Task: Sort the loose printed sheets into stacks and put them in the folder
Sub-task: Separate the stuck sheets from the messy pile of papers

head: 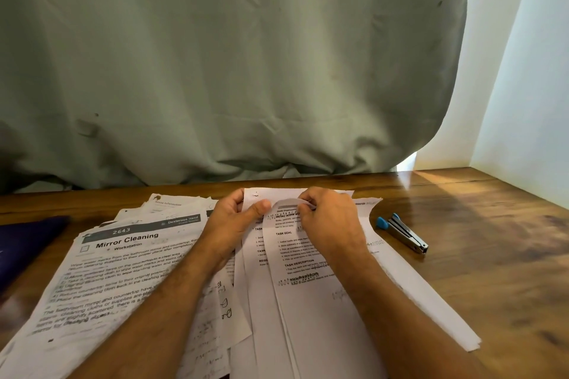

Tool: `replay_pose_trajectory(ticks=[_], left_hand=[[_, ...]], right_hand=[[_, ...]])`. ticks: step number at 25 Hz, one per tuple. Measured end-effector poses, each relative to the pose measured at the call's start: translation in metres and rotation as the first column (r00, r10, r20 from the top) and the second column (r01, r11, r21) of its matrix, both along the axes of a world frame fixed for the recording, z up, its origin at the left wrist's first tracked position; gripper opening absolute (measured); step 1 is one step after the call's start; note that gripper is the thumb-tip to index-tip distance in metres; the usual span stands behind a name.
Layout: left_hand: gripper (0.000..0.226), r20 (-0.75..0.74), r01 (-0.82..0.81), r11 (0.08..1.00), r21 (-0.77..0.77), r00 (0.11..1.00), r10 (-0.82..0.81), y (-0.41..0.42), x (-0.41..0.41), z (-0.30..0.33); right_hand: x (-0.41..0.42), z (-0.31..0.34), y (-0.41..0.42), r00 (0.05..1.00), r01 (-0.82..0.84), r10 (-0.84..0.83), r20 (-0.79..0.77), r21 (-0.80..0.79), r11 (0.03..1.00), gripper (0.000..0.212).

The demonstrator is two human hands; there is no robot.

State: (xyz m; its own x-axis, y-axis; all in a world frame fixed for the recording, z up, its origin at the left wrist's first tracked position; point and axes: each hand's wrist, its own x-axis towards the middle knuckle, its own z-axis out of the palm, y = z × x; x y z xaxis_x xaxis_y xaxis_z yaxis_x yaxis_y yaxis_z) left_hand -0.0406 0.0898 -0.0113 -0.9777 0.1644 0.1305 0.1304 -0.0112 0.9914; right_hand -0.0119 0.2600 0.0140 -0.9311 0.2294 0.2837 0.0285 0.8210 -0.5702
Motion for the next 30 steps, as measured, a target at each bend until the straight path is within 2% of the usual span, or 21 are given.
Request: replay_pose_trajectory(ticks=[2, 5, 7, 8, 10, 11, 12, 13, 14, 15, 16, 17, 22, 25, 26, 27, 29, 30], left_hand=[[0.048, -0.015, 0.006, 1.000, -0.003, 1.000, -0.006, 0.000, 0.000, 0.000], [0.036, -0.070, 0.028, 0.999, -0.032, 0.997, -0.030, -0.003, 0.002, 0.001], [0.036, -0.099, 0.091, 0.993, -0.078, 0.990, -0.098, -0.005, 0.002, 0.001], [0.046, -0.115, 0.092, 0.991, -0.097, 0.988, -0.103, -0.005, 0.002, 0.001], [0.058, -0.158, -0.074, 0.983, -0.166, 0.986, 0.048, -0.005, 0.000, -0.001], [0.051, -0.214, -0.210, 0.945, -0.249, 0.964, 0.158, -0.006, -0.004, -0.003], [0.039, -0.296, -0.328, 0.855, -0.402, 0.930, 0.218, -0.008, -0.009, -0.005], [0.032, -0.348, -0.389, 0.702, -0.597, 0.914, 0.211, -0.011, -0.012, -0.006], [0.041, -0.354, -0.386, 0.528, -0.756, 0.920, 0.166, -0.013, -0.017, -0.007], [0.059, -0.340, -0.365, 0.392, -0.844, 0.931, 0.135, -0.015, -0.022, -0.010], [0.074, -0.318, -0.341, 0.317, -0.885, 0.940, 0.122, -0.015, -0.025, -0.012], [0.084, -0.297, -0.321, 0.301, -0.898, 0.947, 0.122, -0.015, -0.028, -0.014], [0.088, -0.160, -0.234, 0.455, -0.859, 0.968, 0.194, -0.017, -0.032, -0.020], [0.082, -0.206, -0.280, 0.513, -0.811, 0.958, 0.198, -0.013, -0.024, -0.014], [0.079, -0.225, -0.304, 0.588, -0.749, 0.952, 0.205, -0.009, -0.022, -0.011], [0.079, -0.232, -0.313, 0.704, -0.638, 0.949, 0.212, -0.007, -0.019, -0.008], [0.078, -0.194, -0.248, 0.910, -0.332, 0.962, 0.192, -0.006, -0.011, 0.000], [0.068, -0.163, -0.182, 0.961, -0.207, 0.975, 0.150, -0.008, -0.008, 0.003]], right_hand=[[0.004, 0.001, 0.000, 1.000, -0.010, 0.009, -0.014, -0.026, 1.000, 0.024], [0.013, 0.001, 0.000, 0.996, -0.064, 0.059, -0.061, -0.082, 0.995, 0.047], [0.015, 0.002, 0.002, 0.994, -0.106, 0.106, 0.036, 0.002, 0.994, 0.038], [0.016, 0.003, 0.003, 0.989, -0.116, 0.111, 0.099, 0.046, 0.992, 0.030], [0.017, 0.003, 0.005, 0.981, -0.118, 0.109, 0.162, 0.045, 0.992, 0.021], [0.017, 0.001, 0.007, 0.978, -0.117, 0.111, 0.175, 0.027, 0.993, 0.020], [0.017, 0.000, 0.008, 0.976, -0.119, 0.114, 0.185, 0.017, 0.993, 0.020], [0.017, -0.001, 0.009, 0.973, -0.121, 0.115, 0.199, 0.016, 0.993, 0.020], [0.016, 0.000, 0.010, 0.969, -0.120, 0.113, 0.218, 0.020, 0.993, 0.020], [0.015, -0.001, 0.010, 0.965, -0.118, 0.107, 0.238, 0.032, 0.992, 0.021], [0.014, 0.000, 0.010, 0.963, -0.115, 0.100, 0.252, 0.046, 0.992, 0.022], [0.014, -0.001, 0.009, 0.962, -0.113, 0.096, 0.255, 0.054, 0.992, 0.022], [0.015, -0.001, 0.008, 0.965, -0.107, 0.092, 0.247, 0.049, 0.993, 0.025], [0.020, -0.001, 0.007, 0.974, -0.108, 0.106, 0.199, -0.001, 0.994, 0.024], [0.021, -0.002, 0.007, 0.979, -0.109, 0.108, 0.173, -0.005, 0.994, 0.022], [0.023, -0.004, 0.007, 0.982, -0.109, 0.107, 0.152, 0.000, 0.994, 0.021], [0.023, -0.005, 0.006, 0.988, -0.100, 0.097, 0.122, 0.018, 0.995, 0.021], [0.024, -0.005, 0.006, 0.991, -0.094, 0.091, 0.101, 0.024, 0.995, 0.022]])
